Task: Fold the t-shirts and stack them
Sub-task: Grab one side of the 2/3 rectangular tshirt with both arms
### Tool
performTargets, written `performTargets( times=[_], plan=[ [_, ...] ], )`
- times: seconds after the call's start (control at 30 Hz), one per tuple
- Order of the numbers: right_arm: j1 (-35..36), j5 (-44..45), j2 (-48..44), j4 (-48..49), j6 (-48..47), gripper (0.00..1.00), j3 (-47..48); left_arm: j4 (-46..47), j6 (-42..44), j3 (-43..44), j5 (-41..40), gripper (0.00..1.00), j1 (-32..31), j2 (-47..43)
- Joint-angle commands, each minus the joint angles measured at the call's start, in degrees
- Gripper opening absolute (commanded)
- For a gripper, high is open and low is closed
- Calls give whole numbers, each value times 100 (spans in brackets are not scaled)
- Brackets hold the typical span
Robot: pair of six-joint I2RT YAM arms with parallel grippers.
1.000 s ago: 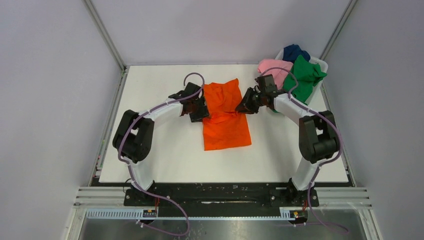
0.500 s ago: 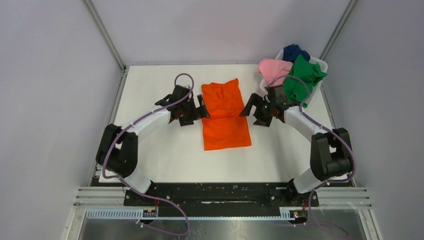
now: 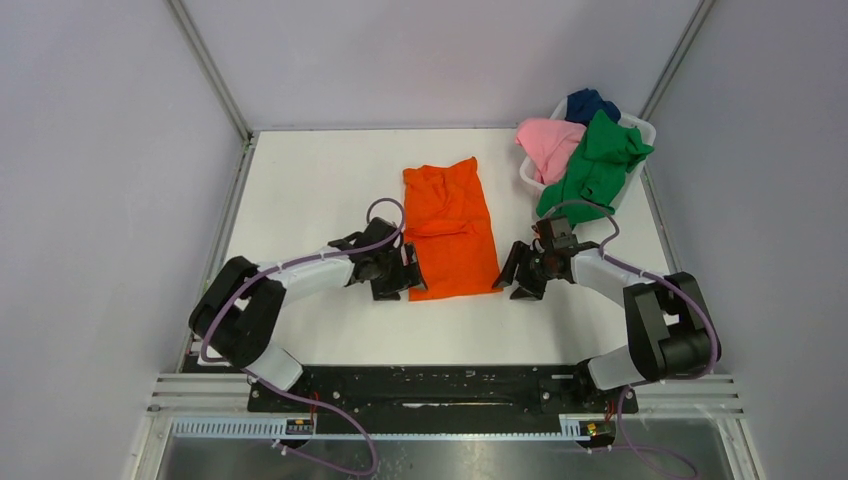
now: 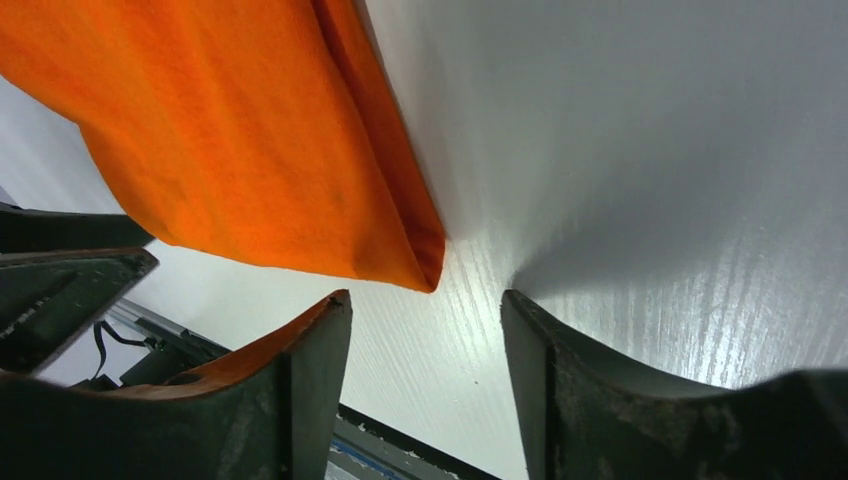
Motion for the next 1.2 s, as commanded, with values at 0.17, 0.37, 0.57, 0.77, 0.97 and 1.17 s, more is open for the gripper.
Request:
performTargets(
  times=[0.17, 0.37, 0.57, 0.77, 0.97, 1.17],
  plan=[
    [83, -200, 238, 479, 3, 47, -233, 262, -270, 86, -327, 50, -328, 594],
    [88, -145, 540, 756, 51, 43, -260, 49, -233, 216, -676, 29, -429, 773],
    [92, 28, 642, 885, 89, 28, -246, 26, -222, 123, -731, 0, -492, 674],
    [120, -161, 145, 651, -317, 0, -503, 7, -145, -18, -723, 0, -701, 128],
    [293, -471, -1277, -235, -700, 0, -1156, -258, -179, -391, -549, 0, -998, -836],
    [1045, -681, -3384, -1844, -362, 0, -1099, -461, -451, -808, 1, 0, -1368, -2412]
  ],
)
